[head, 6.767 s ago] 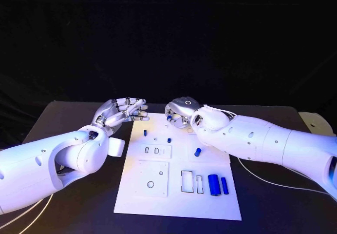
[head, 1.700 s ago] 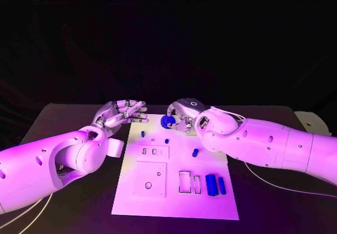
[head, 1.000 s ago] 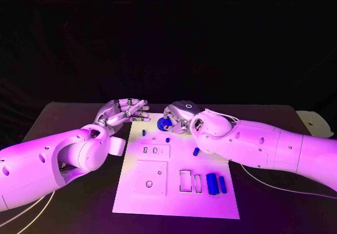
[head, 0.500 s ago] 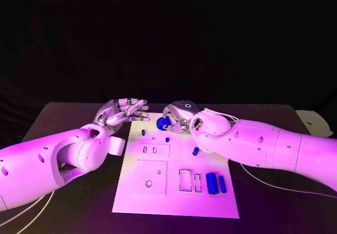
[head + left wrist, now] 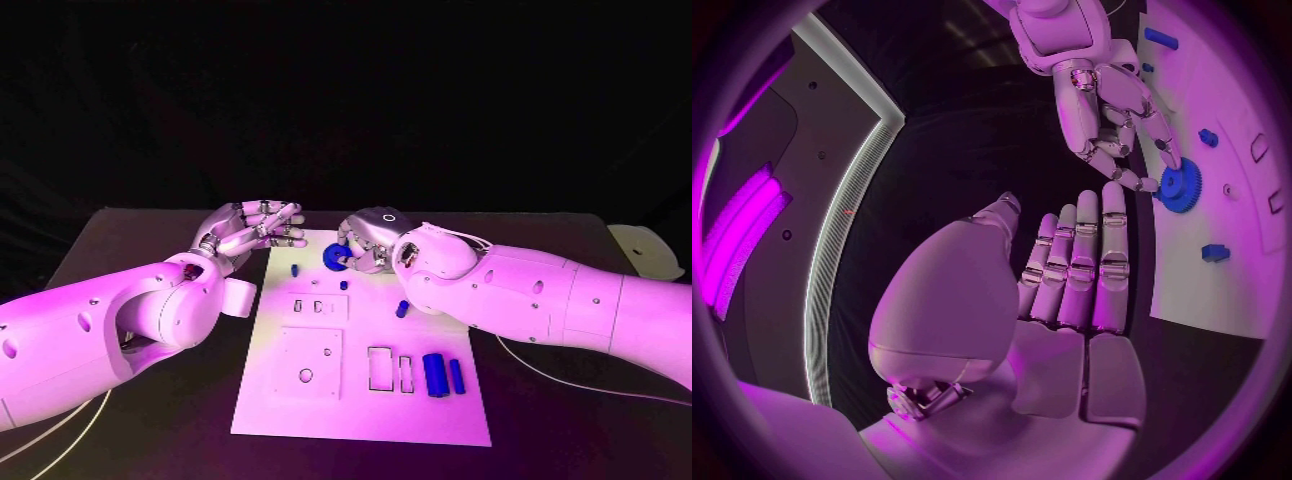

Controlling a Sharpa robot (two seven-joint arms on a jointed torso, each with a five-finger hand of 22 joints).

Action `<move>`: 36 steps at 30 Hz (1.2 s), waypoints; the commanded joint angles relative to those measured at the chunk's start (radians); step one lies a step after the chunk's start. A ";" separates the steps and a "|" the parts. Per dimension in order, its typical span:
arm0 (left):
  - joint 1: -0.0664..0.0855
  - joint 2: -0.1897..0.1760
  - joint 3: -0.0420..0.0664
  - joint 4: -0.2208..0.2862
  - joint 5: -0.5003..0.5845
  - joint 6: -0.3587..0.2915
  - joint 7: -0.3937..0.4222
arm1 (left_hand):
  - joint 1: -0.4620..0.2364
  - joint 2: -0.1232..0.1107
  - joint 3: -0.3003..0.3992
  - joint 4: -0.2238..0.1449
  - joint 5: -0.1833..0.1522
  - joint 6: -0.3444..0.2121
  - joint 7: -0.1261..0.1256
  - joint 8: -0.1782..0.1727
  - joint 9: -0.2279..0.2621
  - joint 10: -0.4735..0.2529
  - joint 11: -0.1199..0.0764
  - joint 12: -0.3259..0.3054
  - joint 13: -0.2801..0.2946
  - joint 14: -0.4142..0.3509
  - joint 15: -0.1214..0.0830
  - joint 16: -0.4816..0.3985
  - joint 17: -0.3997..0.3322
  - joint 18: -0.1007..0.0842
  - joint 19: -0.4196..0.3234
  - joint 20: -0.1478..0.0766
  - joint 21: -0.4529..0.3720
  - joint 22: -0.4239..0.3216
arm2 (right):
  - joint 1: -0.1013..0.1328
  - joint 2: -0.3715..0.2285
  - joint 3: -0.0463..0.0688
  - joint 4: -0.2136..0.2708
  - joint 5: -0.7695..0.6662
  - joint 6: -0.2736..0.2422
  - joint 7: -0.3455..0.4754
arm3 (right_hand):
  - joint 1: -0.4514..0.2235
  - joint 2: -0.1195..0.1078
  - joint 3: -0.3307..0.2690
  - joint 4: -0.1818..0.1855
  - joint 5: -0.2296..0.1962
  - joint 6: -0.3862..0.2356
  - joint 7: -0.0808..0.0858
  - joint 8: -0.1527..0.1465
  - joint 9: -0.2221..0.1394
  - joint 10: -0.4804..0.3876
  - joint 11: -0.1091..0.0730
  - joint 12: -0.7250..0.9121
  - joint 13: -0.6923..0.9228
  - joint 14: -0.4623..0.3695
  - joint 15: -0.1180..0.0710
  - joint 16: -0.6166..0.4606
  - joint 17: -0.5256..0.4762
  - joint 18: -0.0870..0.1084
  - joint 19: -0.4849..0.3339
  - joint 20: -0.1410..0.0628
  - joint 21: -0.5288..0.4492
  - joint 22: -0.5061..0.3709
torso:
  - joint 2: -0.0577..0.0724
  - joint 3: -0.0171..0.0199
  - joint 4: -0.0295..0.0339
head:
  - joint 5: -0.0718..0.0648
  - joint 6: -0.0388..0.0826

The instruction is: Assemble the parts on the task board

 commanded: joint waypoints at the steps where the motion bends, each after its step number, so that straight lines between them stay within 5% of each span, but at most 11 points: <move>1: 0.001 0.003 0.001 -0.001 0.002 0.019 0.003 | 0.004 0.005 0.005 0.000 0.006 0.001 0.008 -0.004 -0.002 0.006 0.001 -0.006 0.000 -0.005 -0.002 -0.005 0.001 0.005 0.006 0.002 0.007 -0.002 | 0.000 0.001 0.000 0.001 -0.012 0.010 -0.009 | -0.011 0.001 0.000 0.003 -0.006 -0.004 0.000 -0.006 -0.001 -0.001 0.003 -0.006 0.112 0.086 0.009 0.001 0.180 -0.010 0.092 0.007 -0.005 0.250 | -0.001 -0.0001 0.0010 | -0.003 -0.001; 15: 0.001 0.002 0.001 -0.002 0.002 0.018 0.001 | 0.004 0.005 0.005 0.000 0.006 0.001 0.008 -0.004 -0.002 0.006 0.001 -0.006 0.000 -0.005 -0.002 -0.005 0.001 0.005 0.006 0.002 0.007 -0.002 | 0.000 -0.007 0.000 0.003 0.007 0.029 -0.004 | -0.045 -0.005 -0.030 0.034 -0.025 -0.042 0.014 -0.051 -0.010 -0.009 0.018 -0.014 0.106 0.086 0.023 0.002 0.182 -0.009 0.090 0.020 -0.007 0.249 | 0.000 -0.0001 0.0008 | -0.007 0.000; 19: 0.001 0.002 0.001 -0.001 0.002 0.019 0.002 | 0.004 0.005 0.005 0.000 0.006 0.001 0.008 -0.004 -0.002 0.006 0.001 -0.006 0.000 -0.005 -0.002 -0.005 0.001 0.005 0.006 0.002 0.007 -0.002 | 0.000 -0.036 0.000 0.026 0.026 -0.010 0.004 | -0.054 0.003 -0.035 0.045 -0.008 -0.035 0.013 -0.054 -0.009 -0.006 0.017 -0.011 0.109 0.087 0.022 0.003 0.184 -0.010 0.091 0.021 -0.006 0.251 | 0.000 -0.0003 0.0018 | -0.010 0.002; 23: 0.001 -0.002 0.001 -0.001 0.002 0.019 0.003 | 0.005 0.005 0.006 -0.001 0.006 0.001 0.009 -0.005 -0.002 0.006 0.001 -0.008 -0.001 -0.005 -0.002 -0.006 0.002 0.005 0.006 0.002 0.007 -0.002 | 0.005 -0.100 0.003 0.075 0.119 -0.107 0.072 | -0.039 0.012 -0.025 0.038 0.006 -0.024 0.010 -0.054 -0.006 0.003 0.014 -0.001 0.119 0.087 0.020 0.003 0.186 -0.011 0.095 0.020 -0.002 0.255 | -0.001 0.0000 -0.0011 | -0.013 0.006; 26: 0.001 -0.006 0.001 0.000 0.002 0.019 0.005 | 0.005 0.005 0.006 -0.001 0.006 0.001 0.009 -0.005 -0.002 0.006 0.001 -0.008 -0.001 -0.005 -0.002 -0.006 0.002 0.005 0.006 0.002 0.007 -0.002 | 0.019 -0.174 0.007 0.126 0.239 -0.132 0.171 | -0.011 0.023 -0.005 0.019 0.016 -0.023 0.012 -0.060 -0.006 0.001 0.015 -0.003 0.117 0.086 0.020 0.002 0.182 -0.009 0.089 0.019 -0.008 0.248 | -0.004 -0.0005 -0.0071 | -0.016 0.010; 31: 0.001 -0.015 0.001 0.002 0.002 0.022 0.004 | 0.003 0.003 0.013 0.002 0.006 0.011 0.005 -0.003 -0.001 0.055 -0.008 0.009 0.009 -0.004 -0.006 -0.006 0.009 0.006 0.007 0.000 0.008 -0.003 | 0.045 -0.302 0.010 0.189 0.415 -0.041 0.304 | 0.026 0.021 0.017 -0.014 0.046 -0.004 0.012 -0.059 -0.003 0.001 0.014 -0.002 0.119 0.088 0.020 0.005 0.190 -0.011 0.094 0.019 -0.004 0.253 | -0.007 0.0012 -0.0220 | -0.016 0.017; 36: 0.001 -0.019 0.001 0.005 0.002 0.025 0.008 | 0.003 -0.002 0.016 0.003 0.006 0.009 0.002 -0.007 -0.002 0.054 -0.008 0.003 0.007 -0.004 -0.007 -0.007 0.012 0.005 0.008 -0.001 0.008 -0.004 | 0.049 -0.415 0.011 0.212 0.538 0.014 0.399 | 0.023 -0.001 -0.001 -0.025 -0.032 -0.049 -0.001 -0.089 -0.010 0.005 0.005 0.001 0.122 0.089 0.011 0.007 0.196 -0.011 0.095 0.012 -0.002 0.255 | -0.010 0.0056 -0.0297 | -0.022 0.023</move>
